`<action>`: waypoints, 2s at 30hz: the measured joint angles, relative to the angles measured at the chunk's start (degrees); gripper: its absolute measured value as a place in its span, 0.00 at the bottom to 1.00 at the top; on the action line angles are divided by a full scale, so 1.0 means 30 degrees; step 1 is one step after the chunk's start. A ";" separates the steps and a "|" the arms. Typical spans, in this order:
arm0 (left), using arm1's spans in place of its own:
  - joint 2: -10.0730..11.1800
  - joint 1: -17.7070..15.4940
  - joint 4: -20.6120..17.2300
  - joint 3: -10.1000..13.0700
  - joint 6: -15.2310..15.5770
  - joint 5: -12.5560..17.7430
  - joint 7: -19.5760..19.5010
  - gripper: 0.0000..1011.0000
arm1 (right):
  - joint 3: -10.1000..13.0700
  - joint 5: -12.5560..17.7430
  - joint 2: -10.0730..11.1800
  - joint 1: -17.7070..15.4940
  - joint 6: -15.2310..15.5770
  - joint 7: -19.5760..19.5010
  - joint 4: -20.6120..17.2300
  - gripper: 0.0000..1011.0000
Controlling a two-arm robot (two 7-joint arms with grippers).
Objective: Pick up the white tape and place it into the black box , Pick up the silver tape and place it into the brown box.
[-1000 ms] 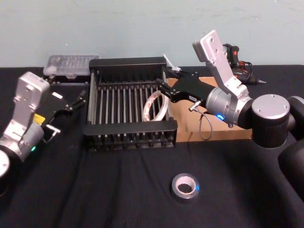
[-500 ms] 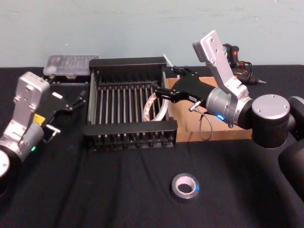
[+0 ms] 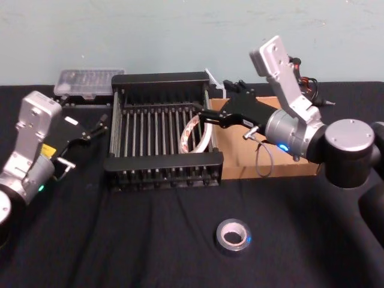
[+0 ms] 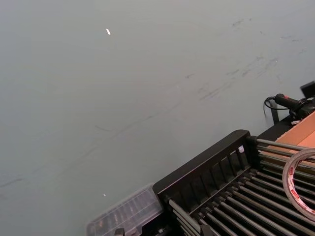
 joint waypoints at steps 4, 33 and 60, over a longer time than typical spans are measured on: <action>0.0001 -0.0001 0.0000 0.0001 0.0000 0.0000 0.0001 0.99 | 0.0344 0.0218 0.0419 -0.0511 0.0246 -0.0050 -0.0941 0.99; 0.0000 -0.0001 0.0000 0.0001 0.0000 0.0001 0.0000 0.99 | 0.1614 0.1925 0.6004 -0.6926 0.3081 0.0972 -0.8461 0.99; 0.0001 0.0000 0.0000 0.0001 0.0000 0.0000 0.0000 0.99 | 0.0285 0.2798 0.7295 -0.8055 0.4311 0.1302 -0.8914 0.99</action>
